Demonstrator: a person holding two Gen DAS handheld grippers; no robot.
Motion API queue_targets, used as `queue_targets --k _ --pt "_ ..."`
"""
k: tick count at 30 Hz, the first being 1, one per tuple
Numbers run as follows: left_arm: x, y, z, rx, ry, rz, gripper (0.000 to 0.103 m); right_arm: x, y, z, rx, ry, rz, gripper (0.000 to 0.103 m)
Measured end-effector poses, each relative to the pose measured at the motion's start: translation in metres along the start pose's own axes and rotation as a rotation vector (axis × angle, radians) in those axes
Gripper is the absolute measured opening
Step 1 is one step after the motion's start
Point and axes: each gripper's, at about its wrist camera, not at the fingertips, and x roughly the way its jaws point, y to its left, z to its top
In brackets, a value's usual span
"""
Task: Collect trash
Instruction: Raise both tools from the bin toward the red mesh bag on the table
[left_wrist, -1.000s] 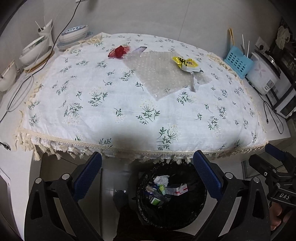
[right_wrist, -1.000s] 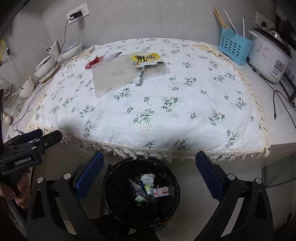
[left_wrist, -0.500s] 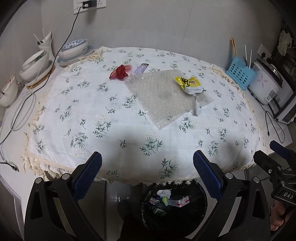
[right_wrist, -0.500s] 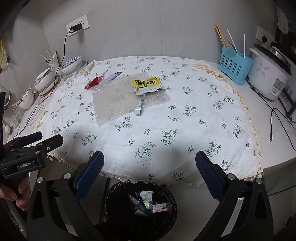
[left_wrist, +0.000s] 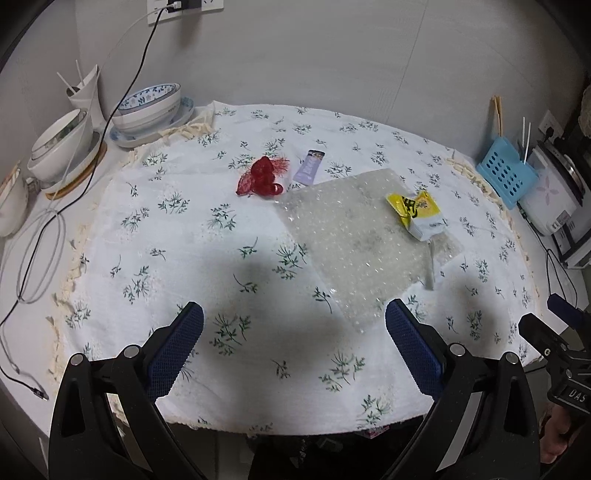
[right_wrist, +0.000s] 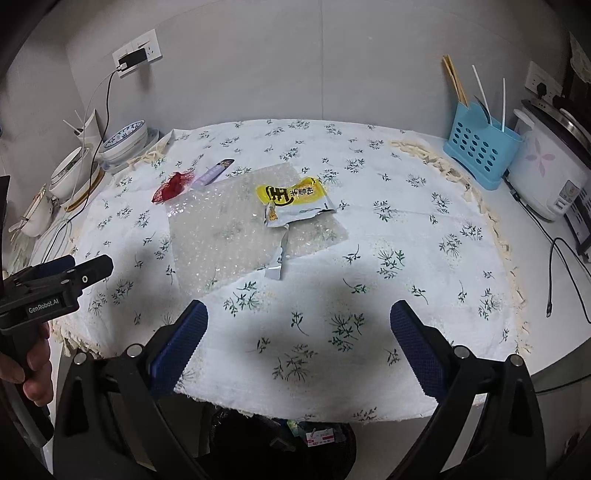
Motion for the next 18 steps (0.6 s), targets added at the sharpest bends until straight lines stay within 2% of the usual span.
queue_targets --k 14,18 --pt "0.078 0.046 0.082 -0.004 0.065 -0.014 0.095 0.074 0.029 0.067 0.028 0.053 -0.041 0.095" --pt "0.108 0.053 0.104 0.013 0.086 -0.016 0.091 0.100 0.030 0.083 0.063 0.072 -0.024 0.095"
